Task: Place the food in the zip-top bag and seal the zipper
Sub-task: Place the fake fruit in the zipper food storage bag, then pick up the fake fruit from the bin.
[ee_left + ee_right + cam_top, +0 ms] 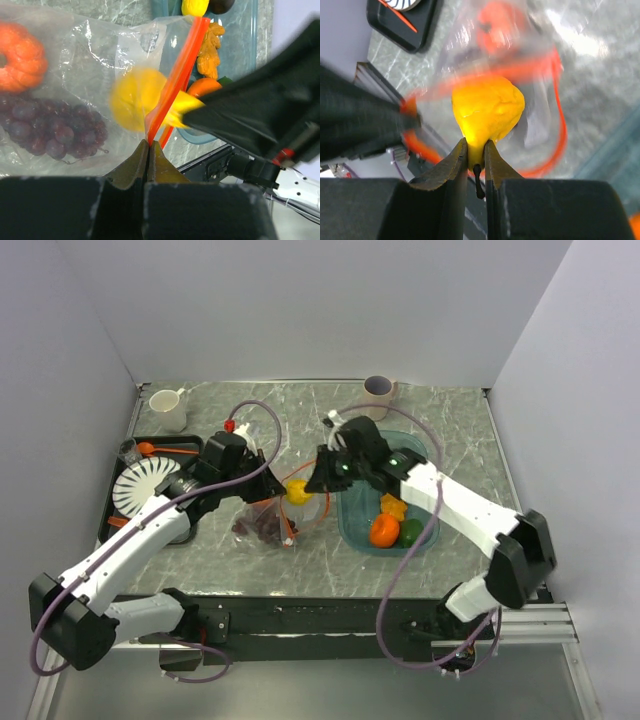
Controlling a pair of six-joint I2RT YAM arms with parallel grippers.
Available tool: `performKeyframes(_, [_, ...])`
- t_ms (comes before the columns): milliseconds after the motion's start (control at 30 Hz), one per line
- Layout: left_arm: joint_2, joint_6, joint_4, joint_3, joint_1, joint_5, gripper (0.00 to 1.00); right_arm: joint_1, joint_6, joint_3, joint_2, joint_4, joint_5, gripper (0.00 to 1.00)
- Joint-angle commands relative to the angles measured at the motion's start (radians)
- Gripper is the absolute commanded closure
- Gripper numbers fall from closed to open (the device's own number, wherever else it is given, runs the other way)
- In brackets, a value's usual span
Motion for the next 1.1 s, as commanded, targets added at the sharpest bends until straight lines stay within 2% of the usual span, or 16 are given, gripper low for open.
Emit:
performKeyframes(0, [-0.047,0.009,0.005,0.054,0.001,-0.005,0.99,0.063,-0.087,0.214,0.145,-0.133,0.078,0.76])
performKeyframes(33, [-0.05,0.012,-0.005,0.065,0.001,-0.01,0.99,0.072,-0.096,0.223,0.154,-0.135,0.094,0.69])
performKeyframes(67, [-0.053,0.014,-0.012,0.071,0.001,-0.016,0.99,0.077,-0.102,0.219,0.153,-0.126,0.085,0.52])
performKeyframes(133, [-0.068,0.017,-0.023,0.075,0.001,-0.031,0.99,0.077,-0.096,0.199,0.135,-0.108,0.094,0.43])
performKeyframes(167, [-0.079,0.017,-0.023,0.074,0.001,-0.047,0.99,0.077,-0.095,0.162,0.098,-0.094,0.109,0.32])
performKeyframes(200, [-0.082,0.014,-0.026,0.072,0.001,-0.058,0.98,0.075,-0.087,0.141,0.076,-0.063,0.111,0.28])
performKeyframes(500, [-0.065,0.008,-0.011,0.054,0.002,-0.058,0.99,0.063,-0.01,-0.06,-0.232,-0.135,0.394,0.17])
performKeyframes(533, [-0.064,0.009,-0.008,0.053,0.003,-0.055,0.99,0.061,0.001,-0.085,-0.259,-0.146,0.452,0.11])
performKeyframes(567, [-0.059,0.009,-0.005,0.052,0.001,-0.053,0.99,0.055,0.007,-0.126,-0.304,-0.158,0.482,0.1])
performKeyframes(633, [-0.056,0.009,0.0,0.051,0.003,-0.048,0.99,0.04,0.05,-0.174,-0.344,-0.21,0.538,0.04])
performKeyframes(767, [-0.044,0.012,0.011,0.051,0.002,-0.035,0.99,0.002,0.096,-0.299,-0.404,-0.258,0.611,0.03])
performKeyframes(900, [-0.033,0.015,0.015,0.052,0.002,-0.028,0.99,-0.004,0.23,-0.382,-0.441,-0.305,0.743,0.0])
performKeyframes(1067, [-0.02,0.014,0.014,0.049,0.002,-0.015,0.99,-0.067,0.196,-0.473,-0.507,-0.221,0.619,0.0])
